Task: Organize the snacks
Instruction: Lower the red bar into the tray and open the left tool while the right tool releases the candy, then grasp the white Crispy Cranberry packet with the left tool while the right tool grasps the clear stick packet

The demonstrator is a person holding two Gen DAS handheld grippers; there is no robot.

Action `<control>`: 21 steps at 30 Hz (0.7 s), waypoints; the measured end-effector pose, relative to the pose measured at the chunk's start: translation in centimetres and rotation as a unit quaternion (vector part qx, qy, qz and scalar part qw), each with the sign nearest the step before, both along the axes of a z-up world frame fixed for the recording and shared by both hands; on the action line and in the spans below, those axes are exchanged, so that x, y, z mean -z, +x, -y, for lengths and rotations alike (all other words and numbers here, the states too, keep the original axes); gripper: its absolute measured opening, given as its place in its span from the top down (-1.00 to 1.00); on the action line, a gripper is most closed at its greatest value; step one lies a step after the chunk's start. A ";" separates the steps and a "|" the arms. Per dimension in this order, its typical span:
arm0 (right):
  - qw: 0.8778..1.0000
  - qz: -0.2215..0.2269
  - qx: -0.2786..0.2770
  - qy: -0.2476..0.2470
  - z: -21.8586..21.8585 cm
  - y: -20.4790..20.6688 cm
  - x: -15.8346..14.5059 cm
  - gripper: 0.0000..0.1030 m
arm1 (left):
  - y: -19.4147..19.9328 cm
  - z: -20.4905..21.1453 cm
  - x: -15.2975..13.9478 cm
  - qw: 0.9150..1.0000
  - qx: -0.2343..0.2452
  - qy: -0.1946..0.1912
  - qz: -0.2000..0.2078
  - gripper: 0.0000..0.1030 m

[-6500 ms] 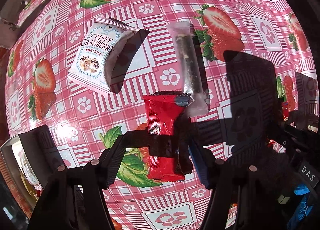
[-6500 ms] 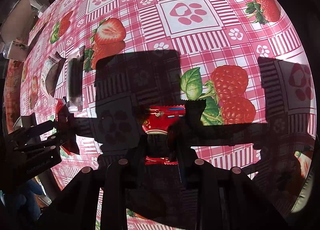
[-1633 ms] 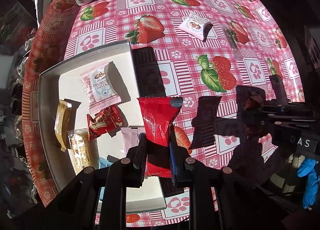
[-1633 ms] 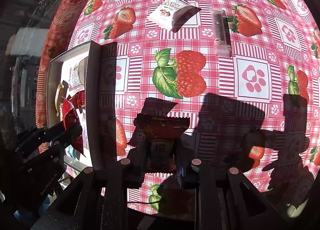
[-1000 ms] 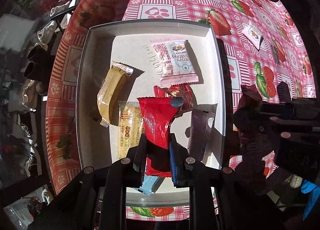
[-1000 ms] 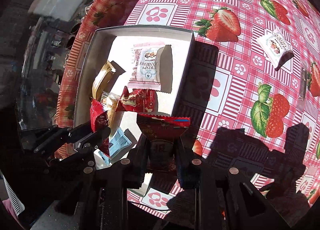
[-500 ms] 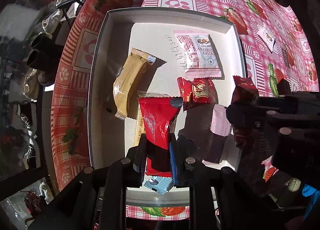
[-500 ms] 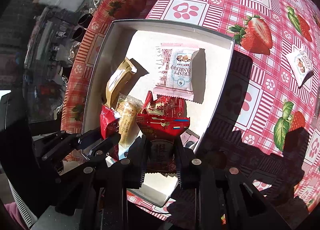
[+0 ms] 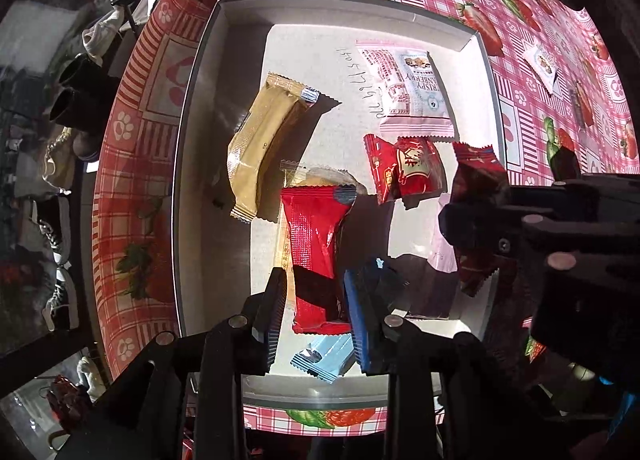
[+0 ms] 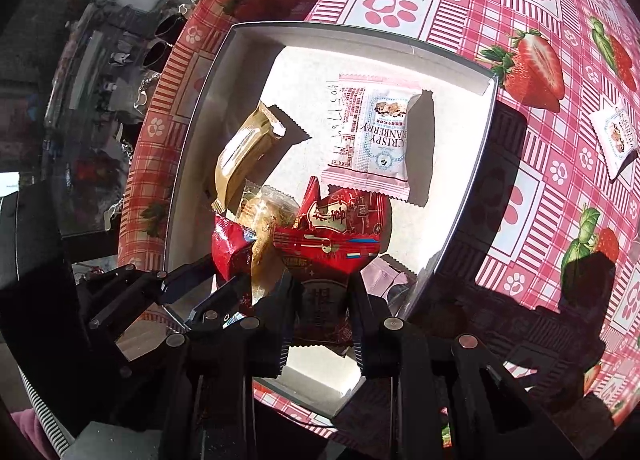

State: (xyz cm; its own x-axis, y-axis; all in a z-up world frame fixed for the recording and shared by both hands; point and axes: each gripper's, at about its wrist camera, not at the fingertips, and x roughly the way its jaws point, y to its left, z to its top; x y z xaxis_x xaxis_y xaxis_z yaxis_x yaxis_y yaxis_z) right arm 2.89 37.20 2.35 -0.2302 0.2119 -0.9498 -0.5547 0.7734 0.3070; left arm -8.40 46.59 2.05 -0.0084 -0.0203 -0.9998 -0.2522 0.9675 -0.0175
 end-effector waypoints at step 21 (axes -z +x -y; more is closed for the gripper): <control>0.989 0.005 0.143 -0.044 10.0 1.1 0.8 -0.99 | 3.0 8.2 -2.7 0.996 0.085 -0.035 0.022 -0.52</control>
State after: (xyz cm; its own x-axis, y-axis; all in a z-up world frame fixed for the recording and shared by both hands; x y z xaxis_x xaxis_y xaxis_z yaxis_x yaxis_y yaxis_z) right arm 4.02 27.16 1.55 -0.1642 0.1836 -0.9692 -0.3125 0.9222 0.2276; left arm -5.38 38.42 4.77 0.0253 -0.0914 -0.9955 -0.0834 0.9921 -0.0932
